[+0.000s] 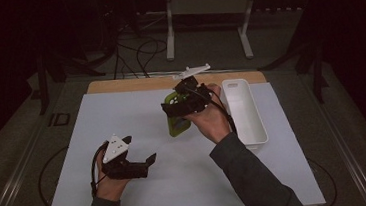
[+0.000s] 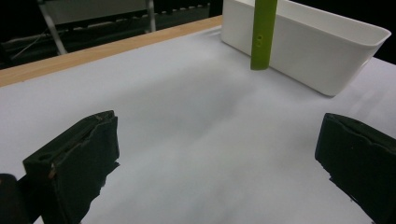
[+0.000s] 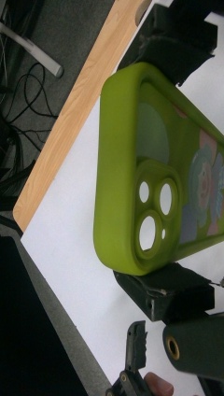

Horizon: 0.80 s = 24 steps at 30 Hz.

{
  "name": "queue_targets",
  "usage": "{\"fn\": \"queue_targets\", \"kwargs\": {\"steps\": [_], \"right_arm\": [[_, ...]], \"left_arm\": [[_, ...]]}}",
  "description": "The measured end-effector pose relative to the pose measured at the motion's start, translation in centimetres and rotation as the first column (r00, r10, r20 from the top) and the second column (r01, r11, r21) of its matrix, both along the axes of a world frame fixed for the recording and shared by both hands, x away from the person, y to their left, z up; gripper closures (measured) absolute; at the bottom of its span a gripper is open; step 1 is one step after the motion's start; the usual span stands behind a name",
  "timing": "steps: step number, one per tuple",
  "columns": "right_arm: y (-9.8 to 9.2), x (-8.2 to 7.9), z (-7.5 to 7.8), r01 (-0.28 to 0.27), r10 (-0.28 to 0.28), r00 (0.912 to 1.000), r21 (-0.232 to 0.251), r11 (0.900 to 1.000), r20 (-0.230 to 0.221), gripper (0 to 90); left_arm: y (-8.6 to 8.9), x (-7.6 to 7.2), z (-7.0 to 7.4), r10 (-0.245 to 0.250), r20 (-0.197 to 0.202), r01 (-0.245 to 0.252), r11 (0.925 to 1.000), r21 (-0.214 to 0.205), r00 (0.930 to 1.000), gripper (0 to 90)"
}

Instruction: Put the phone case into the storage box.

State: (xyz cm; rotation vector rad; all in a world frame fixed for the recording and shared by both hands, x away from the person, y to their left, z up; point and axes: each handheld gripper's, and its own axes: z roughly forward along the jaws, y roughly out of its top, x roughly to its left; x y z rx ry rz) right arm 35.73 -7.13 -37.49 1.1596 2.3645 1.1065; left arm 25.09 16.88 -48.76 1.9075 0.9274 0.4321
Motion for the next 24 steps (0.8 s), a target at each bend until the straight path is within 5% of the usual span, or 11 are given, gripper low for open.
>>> {"fn": "queue_targets", "kwargs": {"steps": [24], "right_arm": [[-0.96, 0.78, 0.27, 0.035, -0.035, 0.9994, -0.003, 0.9994, -0.002, 15.4]], "left_arm": [[0.65, -0.64, -0.40, 0.004, 0.014, -0.004, 0.9997, 0.023, 0.9999, 0.0]]}}
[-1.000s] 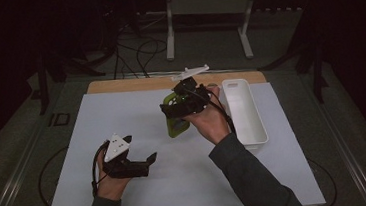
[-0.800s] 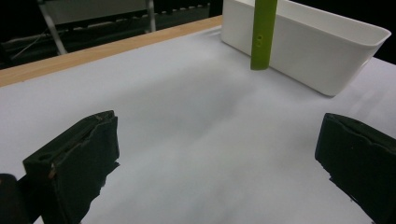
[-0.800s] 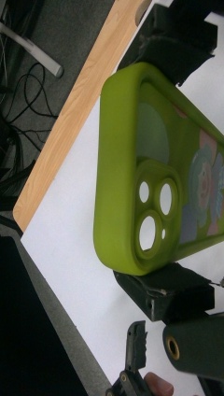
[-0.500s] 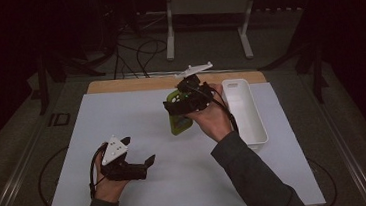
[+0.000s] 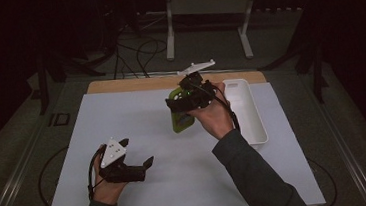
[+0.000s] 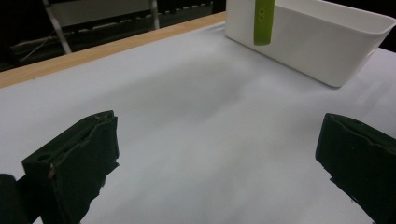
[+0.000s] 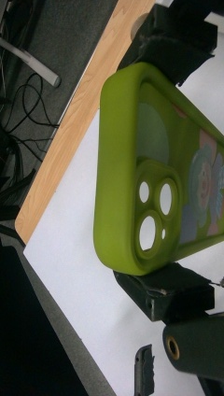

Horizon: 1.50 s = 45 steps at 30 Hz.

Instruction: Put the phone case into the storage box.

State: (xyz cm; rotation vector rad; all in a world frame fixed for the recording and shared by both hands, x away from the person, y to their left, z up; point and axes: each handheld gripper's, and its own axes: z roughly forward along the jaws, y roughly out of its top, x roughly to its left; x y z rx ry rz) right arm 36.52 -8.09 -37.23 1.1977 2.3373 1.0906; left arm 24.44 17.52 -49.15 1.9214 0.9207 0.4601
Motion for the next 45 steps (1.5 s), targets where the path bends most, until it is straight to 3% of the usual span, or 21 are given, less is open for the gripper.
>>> {"fn": "queue_targets", "kwargs": {"steps": [45], "right_arm": [[-2.7, 0.9, 0.4, 0.070, -0.070, 0.9975, -0.002, 0.9975, 0.010, 15.4]], "left_arm": [[1.4, -0.6, -0.7, 0.026, 0.016, -0.026, 0.9997, -0.003, 0.9995, 0.0]]}}
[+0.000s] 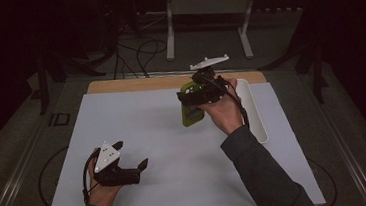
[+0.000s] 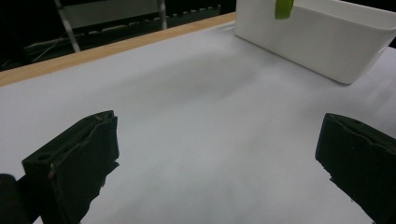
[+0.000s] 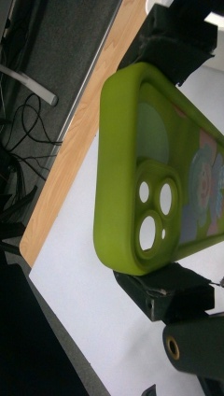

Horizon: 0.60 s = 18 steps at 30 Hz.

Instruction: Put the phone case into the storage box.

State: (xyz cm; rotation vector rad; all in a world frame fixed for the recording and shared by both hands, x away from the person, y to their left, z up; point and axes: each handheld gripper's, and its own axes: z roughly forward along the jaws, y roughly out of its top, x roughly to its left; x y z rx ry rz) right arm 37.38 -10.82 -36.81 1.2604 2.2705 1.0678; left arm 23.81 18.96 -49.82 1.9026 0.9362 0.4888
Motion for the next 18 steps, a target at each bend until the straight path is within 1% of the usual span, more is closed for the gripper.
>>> {"fn": "queue_targets", "kwargs": {"steps": [8, 18], "right_arm": [[-0.52, 0.14, 0.03, 0.014, -0.014, 0.9999, 0.003, 0.9999, 0.001, 15.4], [-0.80, 0.22, 0.02, 0.021, -0.021, 0.9998, 0.005, 0.9998, 0.000, 15.3]], "left_arm": [[0.33, -0.24, -0.23, 0.001, 0.012, -0.001, 1.0000, -0.004, 0.9999, 0.0], [0.80, -0.54, -0.52, 0.009, 0.015, -0.009, 0.9999, -0.005, 0.9998, 0.0]]}}
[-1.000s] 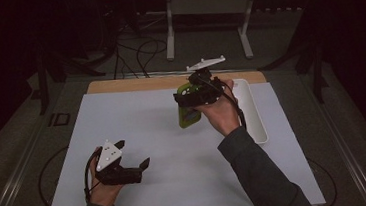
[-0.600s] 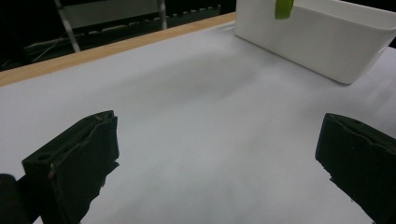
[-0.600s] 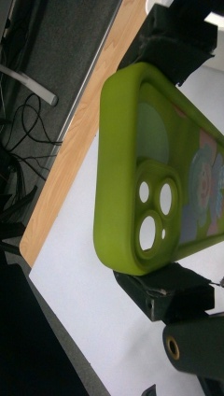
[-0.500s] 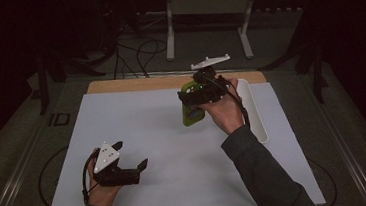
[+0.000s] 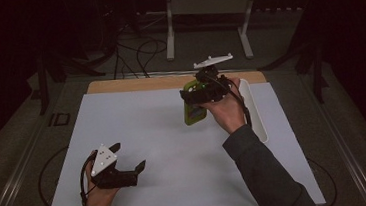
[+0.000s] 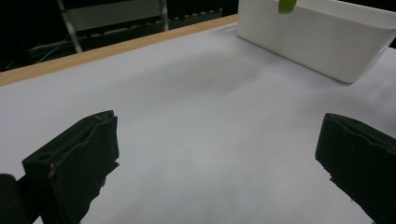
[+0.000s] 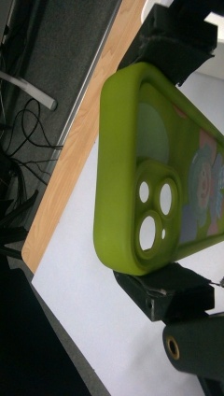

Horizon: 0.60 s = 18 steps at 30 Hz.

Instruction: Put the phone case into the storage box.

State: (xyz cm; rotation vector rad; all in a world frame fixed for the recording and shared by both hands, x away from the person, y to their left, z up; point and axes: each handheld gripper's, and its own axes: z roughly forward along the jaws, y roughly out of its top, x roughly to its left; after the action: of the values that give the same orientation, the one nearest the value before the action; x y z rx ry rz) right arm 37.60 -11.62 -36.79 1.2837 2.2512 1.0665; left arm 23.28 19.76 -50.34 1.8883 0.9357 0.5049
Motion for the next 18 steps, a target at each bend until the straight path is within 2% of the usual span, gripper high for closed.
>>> {"fn": "queue_targets", "kwargs": {"steps": [18], "right_arm": [[-0.7, 0.5, 0.2, 0.025, -0.025, 0.9997, -0.009, 0.9996, 0.002, 15.4]], "left_arm": [[1.5, -0.7, -0.6, 0.029, 0.006, -0.029, 0.9996, -0.002, 0.9996, 0.0]]}}
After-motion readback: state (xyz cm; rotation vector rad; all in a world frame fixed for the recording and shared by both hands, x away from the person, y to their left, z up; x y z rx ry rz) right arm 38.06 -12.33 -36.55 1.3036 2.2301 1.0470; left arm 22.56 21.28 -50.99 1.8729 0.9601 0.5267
